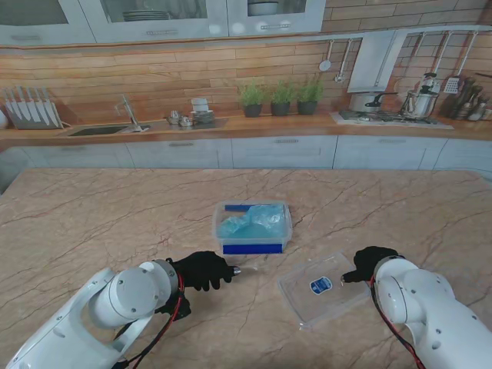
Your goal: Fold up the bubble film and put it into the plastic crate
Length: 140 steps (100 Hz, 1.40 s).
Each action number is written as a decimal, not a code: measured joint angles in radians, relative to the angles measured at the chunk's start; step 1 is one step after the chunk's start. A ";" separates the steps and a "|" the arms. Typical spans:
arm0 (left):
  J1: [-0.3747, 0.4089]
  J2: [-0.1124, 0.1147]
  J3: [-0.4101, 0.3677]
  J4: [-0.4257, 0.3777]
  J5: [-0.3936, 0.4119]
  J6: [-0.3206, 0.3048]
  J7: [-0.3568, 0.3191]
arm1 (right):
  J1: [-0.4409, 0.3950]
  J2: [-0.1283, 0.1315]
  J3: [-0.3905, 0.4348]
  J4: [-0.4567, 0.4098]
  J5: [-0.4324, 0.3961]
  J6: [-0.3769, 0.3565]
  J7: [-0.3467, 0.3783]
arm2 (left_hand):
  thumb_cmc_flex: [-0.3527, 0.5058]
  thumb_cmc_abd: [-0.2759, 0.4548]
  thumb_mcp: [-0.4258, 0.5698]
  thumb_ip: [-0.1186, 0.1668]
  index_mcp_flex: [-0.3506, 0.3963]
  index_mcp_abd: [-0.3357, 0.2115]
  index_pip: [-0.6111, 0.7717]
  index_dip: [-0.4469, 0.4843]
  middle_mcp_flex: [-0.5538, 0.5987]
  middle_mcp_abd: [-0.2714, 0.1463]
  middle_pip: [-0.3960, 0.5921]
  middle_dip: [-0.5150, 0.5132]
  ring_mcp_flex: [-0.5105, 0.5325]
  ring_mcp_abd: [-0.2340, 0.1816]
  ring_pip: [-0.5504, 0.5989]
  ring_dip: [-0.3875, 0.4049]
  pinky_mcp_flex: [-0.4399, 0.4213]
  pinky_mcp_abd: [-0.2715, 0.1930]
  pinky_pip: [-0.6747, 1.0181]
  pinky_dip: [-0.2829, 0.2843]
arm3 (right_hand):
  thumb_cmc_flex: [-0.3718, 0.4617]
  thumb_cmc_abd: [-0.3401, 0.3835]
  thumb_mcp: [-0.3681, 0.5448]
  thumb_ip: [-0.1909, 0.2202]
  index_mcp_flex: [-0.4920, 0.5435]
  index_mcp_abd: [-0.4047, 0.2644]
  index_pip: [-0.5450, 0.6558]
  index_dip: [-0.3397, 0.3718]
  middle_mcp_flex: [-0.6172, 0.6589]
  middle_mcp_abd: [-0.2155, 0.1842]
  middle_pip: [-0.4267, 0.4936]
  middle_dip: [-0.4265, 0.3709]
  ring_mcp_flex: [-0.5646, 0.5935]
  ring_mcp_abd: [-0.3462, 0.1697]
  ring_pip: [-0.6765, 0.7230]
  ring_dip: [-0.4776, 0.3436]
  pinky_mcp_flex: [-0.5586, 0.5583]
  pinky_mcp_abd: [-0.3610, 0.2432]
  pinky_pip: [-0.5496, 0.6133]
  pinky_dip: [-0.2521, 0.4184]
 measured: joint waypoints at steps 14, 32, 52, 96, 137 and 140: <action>-0.022 0.013 0.022 0.003 -0.018 0.014 -0.044 | -0.006 0.000 -0.021 -0.031 0.023 0.014 0.040 | 0.000 0.020 -0.001 0.000 -0.003 0.002 0.000 0.000 0.000 0.000 0.000 0.000 -0.006 0.000 -0.001 0.000 -0.004 -0.002 -0.008 -0.001 | 0.000 -0.003 0.000 0.003 0.053 0.003 0.002 0.003 0.061 0.001 0.026 0.013 0.069 0.000 0.048 0.003 0.063 0.026 0.050 0.002; -0.023 0.018 0.026 0.006 -0.024 0.014 -0.057 | -0.020 0.000 -0.028 -0.061 0.020 0.033 0.087 | 0.000 0.020 -0.001 0.000 -0.027 0.009 0.000 0.001 0.000 0.000 0.000 0.000 -0.006 0.000 -0.001 0.000 -0.004 -0.002 -0.008 -0.001 | 0.012 0.028 -0.033 0.002 0.141 0.011 -0.012 0.002 0.145 -0.004 0.060 0.021 0.160 0.000 0.101 0.000 0.140 0.063 0.107 0.003; -0.016 0.018 0.024 0.008 -0.023 0.021 -0.046 | -0.031 0.002 -0.026 -0.091 0.049 0.075 0.156 | 0.000 0.020 -0.001 0.000 -0.027 0.011 0.000 0.002 0.000 0.000 0.000 0.000 -0.006 0.000 -0.001 0.000 -0.004 -0.003 -0.008 -0.001 | 0.063 0.082 -0.099 0.002 0.225 0.043 -0.014 0.013 0.213 -0.010 0.064 0.025 0.224 0.006 0.137 -0.013 0.194 0.100 0.148 0.003; -0.041 0.024 0.060 0.016 0.053 0.102 -0.055 | 0.039 0.041 -0.144 -0.088 0.327 0.234 0.202 | 0.014 0.022 -0.001 0.000 0.027 0.035 0.040 0.024 0.001 0.011 0.000 -0.001 -0.006 0.002 -0.001 0.000 0.006 -0.003 -0.008 -0.001 | 0.126 0.166 -0.146 0.024 0.304 0.123 -0.017 0.010 0.259 -0.008 0.064 0.023 0.275 0.018 0.139 -0.045 0.233 0.136 0.166 0.001; -0.214 0.068 0.259 0.049 0.033 0.323 -0.094 | 0.083 0.045 -0.209 -0.075 0.449 0.256 0.149 | 0.021 0.086 -0.013 0.001 0.027 0.085 -0.034 -0.061 -0.039 0.052 0.011 -0.002 -0.064 0.034 0.009 -0.014 -0.048 0.008 -0.033 -0.013 | 0.127 0.166 -0.147 0.047 0.297 0.124 -0.066 0.008 0.265 -0.007 0.064 0.022 0.278 0.021 0.139 -0.052 0.234 0.141 0.168 0.000; -0.224 0.068 0.271 0.054 0.030 0.327 -0.090 | 0.086 0.045 -0.215 -0.075 0.451 0.256 0.149 | 0.021 0.087 -0.013 0.001 0.027 0.087 -0.034 -0.061 -0.039 0.058 0.028 0.005 -0.063 0.039 0.019 -0.006 -0.043 0.013 -0.033 -0.013 | 0.127 0.166 -0.147 0.047 0.297 0.124 -0.067 0.008 0.265 -0.007 0.064 0.022 0.278 0.021 0.139 -0.052 0.234 0.141 0.168 0.000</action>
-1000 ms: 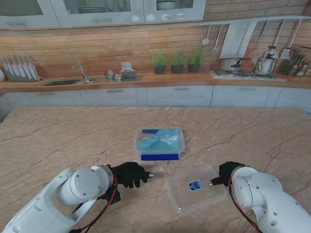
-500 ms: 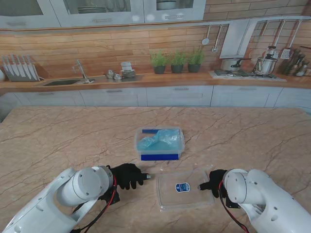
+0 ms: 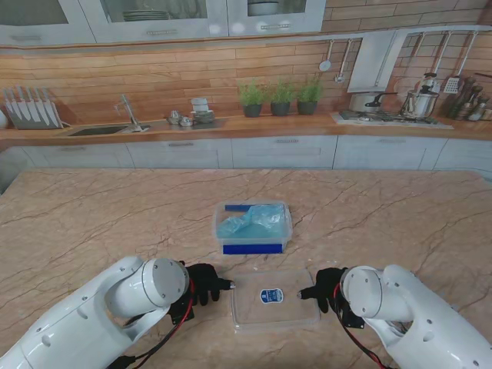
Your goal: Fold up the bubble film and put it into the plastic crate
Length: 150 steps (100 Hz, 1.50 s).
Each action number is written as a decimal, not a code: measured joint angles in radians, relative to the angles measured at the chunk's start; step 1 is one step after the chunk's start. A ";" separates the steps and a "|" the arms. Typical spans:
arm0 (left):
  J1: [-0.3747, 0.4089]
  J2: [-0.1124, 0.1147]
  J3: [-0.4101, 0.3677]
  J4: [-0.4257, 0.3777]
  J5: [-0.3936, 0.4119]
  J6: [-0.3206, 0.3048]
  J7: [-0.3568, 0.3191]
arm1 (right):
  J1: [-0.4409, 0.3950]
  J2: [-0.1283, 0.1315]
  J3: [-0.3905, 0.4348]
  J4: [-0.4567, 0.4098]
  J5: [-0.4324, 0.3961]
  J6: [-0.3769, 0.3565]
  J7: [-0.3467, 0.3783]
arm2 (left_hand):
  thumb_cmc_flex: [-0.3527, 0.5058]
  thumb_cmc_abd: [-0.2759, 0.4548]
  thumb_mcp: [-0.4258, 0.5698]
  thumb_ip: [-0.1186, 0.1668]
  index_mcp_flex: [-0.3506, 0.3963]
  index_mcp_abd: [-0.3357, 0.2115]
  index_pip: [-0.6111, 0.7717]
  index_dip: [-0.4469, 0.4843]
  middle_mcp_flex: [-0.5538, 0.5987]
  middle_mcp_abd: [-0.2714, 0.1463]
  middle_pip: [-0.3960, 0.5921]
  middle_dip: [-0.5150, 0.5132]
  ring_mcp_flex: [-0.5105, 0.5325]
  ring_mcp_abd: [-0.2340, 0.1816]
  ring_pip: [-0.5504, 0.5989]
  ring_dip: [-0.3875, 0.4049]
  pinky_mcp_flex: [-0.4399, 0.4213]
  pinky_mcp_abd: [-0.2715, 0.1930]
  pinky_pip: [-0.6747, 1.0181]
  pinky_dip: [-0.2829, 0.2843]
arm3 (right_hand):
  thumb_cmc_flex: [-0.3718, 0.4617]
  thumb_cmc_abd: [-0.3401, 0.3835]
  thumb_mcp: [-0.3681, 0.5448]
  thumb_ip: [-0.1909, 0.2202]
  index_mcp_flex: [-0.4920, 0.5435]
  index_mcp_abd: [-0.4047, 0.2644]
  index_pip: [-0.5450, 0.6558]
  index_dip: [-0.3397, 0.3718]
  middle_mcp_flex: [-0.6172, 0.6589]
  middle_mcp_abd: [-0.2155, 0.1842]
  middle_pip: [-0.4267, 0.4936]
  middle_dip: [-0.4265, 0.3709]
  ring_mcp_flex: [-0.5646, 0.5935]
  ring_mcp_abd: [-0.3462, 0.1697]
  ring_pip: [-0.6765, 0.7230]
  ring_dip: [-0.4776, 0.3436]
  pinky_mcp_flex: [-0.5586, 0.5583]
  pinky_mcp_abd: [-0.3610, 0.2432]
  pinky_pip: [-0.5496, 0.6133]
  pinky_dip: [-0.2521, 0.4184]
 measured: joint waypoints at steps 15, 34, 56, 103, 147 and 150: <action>-0.052 -0.006 0.050 0.024 -0.032 0.035 0.002 | 0.019 0.000 -0.027 0.001 0.038 0.009 -0.009 | 0.000 0.010 -0.001 0.000 0.000 0.011 0.000 -0.001 0.001 0.027 0.019 0.003 0.010 0.003 0.010 0.002 0.011 0.004 0.000 0.000 | 0.000 0.000 -0.003 0.020 -0.001 0.000 -0.017 0.000 0.000 0.000 0.000 0.000 0.000 0.000 0.000 -0.001 0.000 0.000 0.000 0.000; -0.062 -0.023 0.047 0.053 -0.082 0.050 0.030 | 0.056 0.003 -0.070 0.021 0.091 0.015 -0.023 | -0.001 0.010 -0.001 0.000 0.019 0.116 0.028 0.016 0.020 0.036 0.049 0.004 0.015 0.013 0.054 0.016 0.017 0.019 0.010 0.001 | 0.013 0.032 -0.013 0.027 0.001 0.073 -0.029 -0.010 -0.015 0.011 0.000 -0.006 -0.011 0.005 0.000 -0.005 -0.017 0.001 0.001 -0.009; -0.054 -0.028 0.038 0.052 -0.059 0.067 0.039 | 0.099 0.009 -0.116 0.038 0.116 0.012 -0.029 | -0.023 0.010 -0.008 0.000 0.030 0.138 0.029 0.016 0.020 0.036 0.055 0.004 0.015 0.013 0.056 0.016 0.011 0.020 0.011 0.001 | 0.014 0.032 -0.019 0.027 0.002 0.098 -0.054 -0.029 -0.024 0.018 0.000 -0.009 -0.020 0.009 0.000 -0.010 -0.027 0.002 0.001 -0.011; 0.009 -0.036 -0.026 0.033 -0.026 0.103 0.088 | 0.128 -0.005 -0.132 0.060 0.098 0.048 -0.039 | -0.023 0.010 -0.008 0.000 0.032 0.025 0.054 0.017 0.053 0.005 0.064 -0.010 0.054 0.013 0.051 0.016 0.046 0.027 0.012 0.001 | -0.012 0.031 -0.029 0.027 -0.010 0.019 -0.072 0.031 -0.024 0.018 0.000 -0.010 -0.020 0.010 0.000 -0.010 -0.028 0.002 0.001 -0.011; 0.013 -0.080 -0.017 0.071 -0.013 0.146 0.206 | 0.141 -0.014 -0.168 0.073 0.135 0.139 -0.169 | -0.025 0.008 -0.008 0.000 0.094 0.016 0.180 0.035 0.166 0.004 0.113 -0.046 0.184 0.014 0.096 -0.023 0.163 0.067 0.048 0.037 | -0.089 0.008 0.024 0.029 -0.042 0.090 -0.036 0.052 -0.149 0.062 0.011 -0.010 -0.112 0.023 -0.004 -0.012 -0.120 0.002 0.001 -0.025; 0.013 -0.084 -0.016 0.075 -0.013 0.147 0.216 | 0.149 -0.014 -0.180 0.073 0.142 0.152 -0.169 | -0.025 0.008 -0.008 0.000 0.098 0.016 0.183 0.036 0.175 0.004 0.113 -0.050 0.195 0.014 0.098 -0.025 0.173 0.069 0.048 0.039 | -0.087 0.008 0.038 0.027 -0.049 0.117 -0.034 0.053 -0.159 0.067 0.011 -0.010 -0.122 0.025 -0.004 -0.012 -0.127 0.002 0.001 -0.025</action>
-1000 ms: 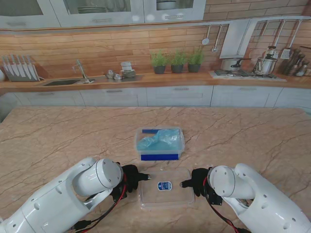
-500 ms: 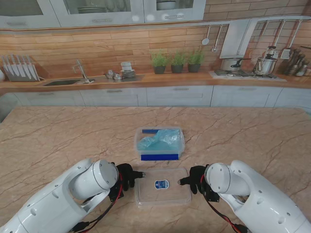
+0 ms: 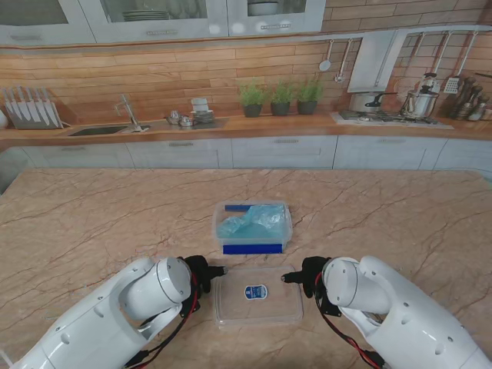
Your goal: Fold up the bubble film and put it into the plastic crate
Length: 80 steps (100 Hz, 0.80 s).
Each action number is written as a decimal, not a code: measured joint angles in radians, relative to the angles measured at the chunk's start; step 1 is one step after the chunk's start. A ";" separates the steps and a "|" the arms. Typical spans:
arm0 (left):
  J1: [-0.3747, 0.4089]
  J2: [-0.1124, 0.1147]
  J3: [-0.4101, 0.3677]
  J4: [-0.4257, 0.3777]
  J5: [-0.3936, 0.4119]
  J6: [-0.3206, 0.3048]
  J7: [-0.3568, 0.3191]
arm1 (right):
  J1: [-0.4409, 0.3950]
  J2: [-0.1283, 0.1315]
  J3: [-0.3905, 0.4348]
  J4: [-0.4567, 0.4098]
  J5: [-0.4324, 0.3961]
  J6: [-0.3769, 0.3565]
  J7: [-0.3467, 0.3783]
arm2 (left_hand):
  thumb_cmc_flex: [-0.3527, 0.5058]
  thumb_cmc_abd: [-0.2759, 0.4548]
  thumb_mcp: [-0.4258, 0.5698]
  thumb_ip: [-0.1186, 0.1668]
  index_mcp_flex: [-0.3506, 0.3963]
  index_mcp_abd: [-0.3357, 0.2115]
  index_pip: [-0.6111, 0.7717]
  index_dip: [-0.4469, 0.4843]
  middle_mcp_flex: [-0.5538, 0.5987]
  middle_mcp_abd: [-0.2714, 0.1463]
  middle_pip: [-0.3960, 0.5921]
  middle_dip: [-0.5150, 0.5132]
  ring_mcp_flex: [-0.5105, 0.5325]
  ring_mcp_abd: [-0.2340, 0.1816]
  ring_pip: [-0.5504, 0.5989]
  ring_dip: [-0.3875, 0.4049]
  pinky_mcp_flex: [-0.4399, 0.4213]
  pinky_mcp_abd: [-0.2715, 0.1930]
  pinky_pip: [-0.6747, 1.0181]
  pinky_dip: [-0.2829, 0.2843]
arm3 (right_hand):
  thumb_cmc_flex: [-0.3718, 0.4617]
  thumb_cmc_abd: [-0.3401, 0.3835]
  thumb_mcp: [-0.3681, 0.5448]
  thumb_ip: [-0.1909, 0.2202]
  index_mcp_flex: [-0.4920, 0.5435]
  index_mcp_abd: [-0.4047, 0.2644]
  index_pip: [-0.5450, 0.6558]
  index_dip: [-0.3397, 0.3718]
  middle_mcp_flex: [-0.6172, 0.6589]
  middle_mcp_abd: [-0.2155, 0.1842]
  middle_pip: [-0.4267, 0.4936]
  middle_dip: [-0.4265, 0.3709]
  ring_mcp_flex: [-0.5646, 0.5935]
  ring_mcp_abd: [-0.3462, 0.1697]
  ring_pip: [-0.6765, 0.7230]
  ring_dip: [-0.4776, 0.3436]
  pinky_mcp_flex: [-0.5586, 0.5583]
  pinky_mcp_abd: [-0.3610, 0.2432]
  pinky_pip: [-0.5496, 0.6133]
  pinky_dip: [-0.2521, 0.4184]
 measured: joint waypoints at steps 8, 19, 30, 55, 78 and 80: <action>-0.002 -0.010 0.004 0.010 -0.004 -0.002 0.018 | 0.029 0.004 -0.030 0.000 0.010 0.013 0.028 | 0.000 0.000 0.000 0.000 0.019 0.007 0.007 0.000 0.020 0.009 0.003 -0.002 0.023 0.000 0.007 -0.003 0.019 0.004 0.002 0.010 | 0.000 0.000 0.001 0.000 -0.049 0.020 0.000 0.006 -0.027 0.008 0.013 0.000 -0.015 0.002 0.001 0.002 -0.017 0.000 0.000 0.000; -0.018 -0.013 0.020 0.022 -0.011 -0.003 0.022 | 0.058 0.011 -0.053 0.000 0.019 0.012 0.075 | 0.000 0.000 0.000 0.000 0.037 0.034 0.009 0.001 0.031 0.013 0.003 -0.005 0.037 0.000 0.007 -0.014 0.034 0.009 0.002 0.012 | 0.000 0.000 0.008 0.000 -0.070 0.029 -0.038 0.007 -0.031 0.011 0.013 0.000 -0.015 0.003 0.001 0.003 -0.017 0.000 0.000 0.000; -0.029 -0.017 0.025 0.033 -0.030 -0.005 0.022 | 0.075 0.016 -0.071 0.005 0.048 0.012 0.072 | -0.011 0.000 0.000 0.000 0.046 0.061 0.009 0.001 0.038 0.014 0.003 -0.010 0.043 0.004 0.020 -0.039 0.042 0.017 0.005 0.012 | 0.000 0.000 0.009 0.000 -0.070 0.061 -0.040 0.008 -0.031 0.015 0.013 0.000 -0.015 0.005 0.001 0.003 -0.017 0.000 0.000 0.000; -0.012 -0.020 -0.018 0.039 -0.081 -0.055 0.015 | 0.076 0.016 -0.064 0.020 0.091 -0.003 0.057 | -0.014 0.000 0.000 0.000 0.047 0.145 -0.035 -0.036 0.032 0.046 -0.013 -0.038 0.034 0.011 0.038 -0.063 0.025 0.025 0.014 0.013 | 0.000 0.000 0.009 0.000 -0.059 0.068 -0.032 0.020 -0.032 0.018 0.013 0.000 -0.017 0.007 0.003 0.017 -0.021 0.000 0.000 0.000; 0.044 -0.008 -0.073 0.002 -0.104 -0.103 0.001 | 0.004 0.003 0.013 0.001 0.127 -0.023 0.006 | -0.014 0.000 0.000 0.000 -0.049 0.185 -0.039 -0.011 -0.014 0.058 -0.026 -0.039 -0.016 0.006 0.029 -0.063 -0.027 0.011 0.009 0.003 | 0.000 0.000 0.009 0.000 -0.085 0.084 -0.035 0.084 -0.045 0.023 0.025 0.011 -0.026 0.008 0.017 0.034 -0.030 0.000 0.000 0.001; 0.050 -0.009 -0.079 -0.001 -0.106 -0.106 0.004 | -0.001 0.003 0.017 0.000 0.131 -0.024 0.004 | -0.014 0.000 0.000 0.000 -0.049 0.185 -0.039 -0.011 -0.014 0.058 -0.028 -0.043 -0.017 0.006 0.028 -0.063 -0.028 0.010 0.009 0.003 | 0.000 0.000 0.009 0.000 -0.089 0.085 -0.037 0.084 -0.045 0.023 0.025 0.012 -0.026 0.008 0.017 0.036 -0.030 0.000 0.000 0.001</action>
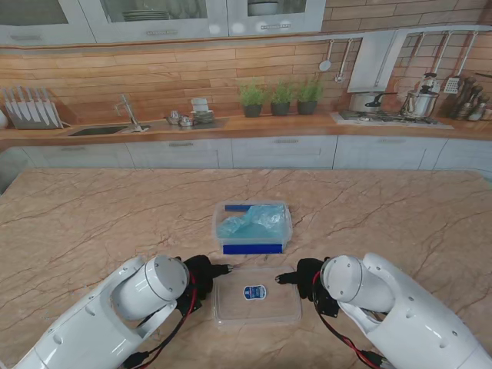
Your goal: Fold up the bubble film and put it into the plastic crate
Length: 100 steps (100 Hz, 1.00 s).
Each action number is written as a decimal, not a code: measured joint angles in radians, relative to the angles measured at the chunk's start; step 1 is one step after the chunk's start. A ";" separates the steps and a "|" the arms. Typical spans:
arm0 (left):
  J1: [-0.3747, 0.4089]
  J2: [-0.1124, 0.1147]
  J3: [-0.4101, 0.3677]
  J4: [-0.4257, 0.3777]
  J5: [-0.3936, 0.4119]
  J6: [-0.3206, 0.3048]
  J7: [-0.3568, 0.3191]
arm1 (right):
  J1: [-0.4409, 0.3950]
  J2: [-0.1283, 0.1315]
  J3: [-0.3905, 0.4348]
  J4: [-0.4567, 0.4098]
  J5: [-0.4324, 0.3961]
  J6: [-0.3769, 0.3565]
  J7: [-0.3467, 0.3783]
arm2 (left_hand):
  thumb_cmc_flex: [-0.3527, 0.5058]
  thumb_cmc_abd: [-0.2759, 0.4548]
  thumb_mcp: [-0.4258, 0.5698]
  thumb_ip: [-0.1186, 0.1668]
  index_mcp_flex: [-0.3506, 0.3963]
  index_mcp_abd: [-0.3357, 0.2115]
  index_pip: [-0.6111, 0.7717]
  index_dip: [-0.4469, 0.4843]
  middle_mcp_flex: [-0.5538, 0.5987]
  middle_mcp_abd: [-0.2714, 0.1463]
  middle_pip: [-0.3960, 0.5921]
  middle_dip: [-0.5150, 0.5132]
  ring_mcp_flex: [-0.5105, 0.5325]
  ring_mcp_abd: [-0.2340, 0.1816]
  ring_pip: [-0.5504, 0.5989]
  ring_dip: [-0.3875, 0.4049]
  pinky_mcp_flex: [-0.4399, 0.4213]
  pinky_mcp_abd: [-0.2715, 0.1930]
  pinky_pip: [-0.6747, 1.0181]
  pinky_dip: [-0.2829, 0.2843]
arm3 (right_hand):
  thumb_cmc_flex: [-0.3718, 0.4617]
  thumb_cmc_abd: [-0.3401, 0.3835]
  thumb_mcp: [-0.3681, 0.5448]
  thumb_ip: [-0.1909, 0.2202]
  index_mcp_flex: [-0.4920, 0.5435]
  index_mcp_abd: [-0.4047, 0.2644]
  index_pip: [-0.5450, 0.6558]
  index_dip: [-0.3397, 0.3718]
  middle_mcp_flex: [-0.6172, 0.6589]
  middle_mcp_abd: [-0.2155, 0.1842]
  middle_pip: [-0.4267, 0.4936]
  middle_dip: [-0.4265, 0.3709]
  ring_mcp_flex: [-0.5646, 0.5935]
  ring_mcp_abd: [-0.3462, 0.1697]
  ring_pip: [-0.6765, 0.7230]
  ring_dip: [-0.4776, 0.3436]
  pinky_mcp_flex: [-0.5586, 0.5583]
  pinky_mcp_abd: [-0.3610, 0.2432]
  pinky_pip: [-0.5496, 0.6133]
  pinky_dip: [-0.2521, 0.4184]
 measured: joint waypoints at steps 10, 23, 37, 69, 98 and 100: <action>0.035 -0.008 -0.031 -0.012 -0.008 -0.019 0.032 | -0.024 -0.004 0.026 -0.007 0.013 -0.010 -0.009 | 0.000 0.000 0.000 0.000 -0.001 0.004 0.000 0.001 0.000 0.003 -0.005 -0.005 -0.002 0.000 0.000 0.002 -0.001 0.000 -0.001 0.000 | 0.000 0.000 0.000 0.000 -0.007 0.008 -0.019 0.001 -0.001 0.001 0.001 0.000 0.000 0.000 0.001 0.001 0.000 0.000 0.000 0.000; 0.084 -0.016 -0.068 -0.029 -0.013 -0.059 0.071 | -0.052 -0.006 0.051 -0.021 0.029 -0.017 -0.020 | 0.000 0.000 0.000 0.000 -0.010 0.014 0.000 0.002 -0.004 0.010 -0.019 -0.012 -0.003 0.000 -0.007 0.003 -0.003 0.000 -0.005 0.000 | 0.000 0.000 0.000 0.000 -0.020 0.021 -0.031 0.008 -0.010 0.007 0.003 0.001 -0.008 0.004 0.011 0.002 -0.004 0.000 0.000 0.002; 0.139 -0.028 -0.103 -0.052 -0.019 -0.105 0.128 | -0.077 -0.007 0.073 -0.035 0.036 -0.029 -0.024 | 0.000 0.000 0.000 0.000 -0.023 0.031 0.000 0.002 -0.012 0.024 -0.064 -0.043 -0.010 0.000 -0.045 0.003 -0.012 -0.001 -0.021 -0.013 | 0.000 0.000 0.000 0.000 -0.023 0.032 -0.053 0.011 -0.011 0.012 0.003 0.002 -0.008 0.006 0.013 0.002 -0.004 0.000 0.000 0.002; 0.186 -0.024 -0.141 -0.092 -0.018 -0.138 0.121 | -0.129 -0.011 0.127 -0.071 0.041 -0.070 -0.049 | 0.000 0.000 0.000 0.000 -0.026 0.050 -0.002 0.003 -0.013 0.046 -0.120 -0.063 -0.018 0.004 -0.129 -0.026 -0.022 -0.001 -0.034 -0.015 | 0.000 0.000 0.000 0.000 -0.023 0.044 -0.067 -0.004 -0.012 0.018 0.003 0.012 -0.008 0.012 0.023 0.004 -0.004 0.001 0.000 0.004; 0.229 -0.023 -0.180 -0.131 -0.011 -0.170 0.137 | -0.155 -0.018 0.168 -0.106 0.048 -0.102 -0.071 | 0.006 0.000 0.000 0.000 -0.026 0.058 -0.006 0.003 -0.015 0.055 -0.122 -0.063 -0.020 0.010 -0.139 -0.028 -0.024 0.002 -0.036 -0.015 | 0.000 0.000 0.000 0.000 -0.024 0.050 -0.067 -0.005 -0.012 0.022 0.003 0.013 -0.008 0.015 0.025 0.004 -0.004 0.002 0.000 0.005; 0.232 -0.023 -0.184 -0.134 -0.012 -0.172 0.137 | -0.155 -0.018 0.169 -0.109 0.048 -0.104 -0.070 | 0.006 0.000 0.000 0.000 -0.026 0.060 -0.006 0.003 -0.015 0.057 -0.122 -0.063 -0.020 0.012 -0.139 -0.028 -0.024 0.004 -0.036 -0.015 | 0.000 0.000 0.000 0.000 -0.024 0.050 -0.067 -0.005 -0.012 0.022 0.003 0.013 -0.008 0.015 0.025 0.004 -0.004 0.002 0.000 0.005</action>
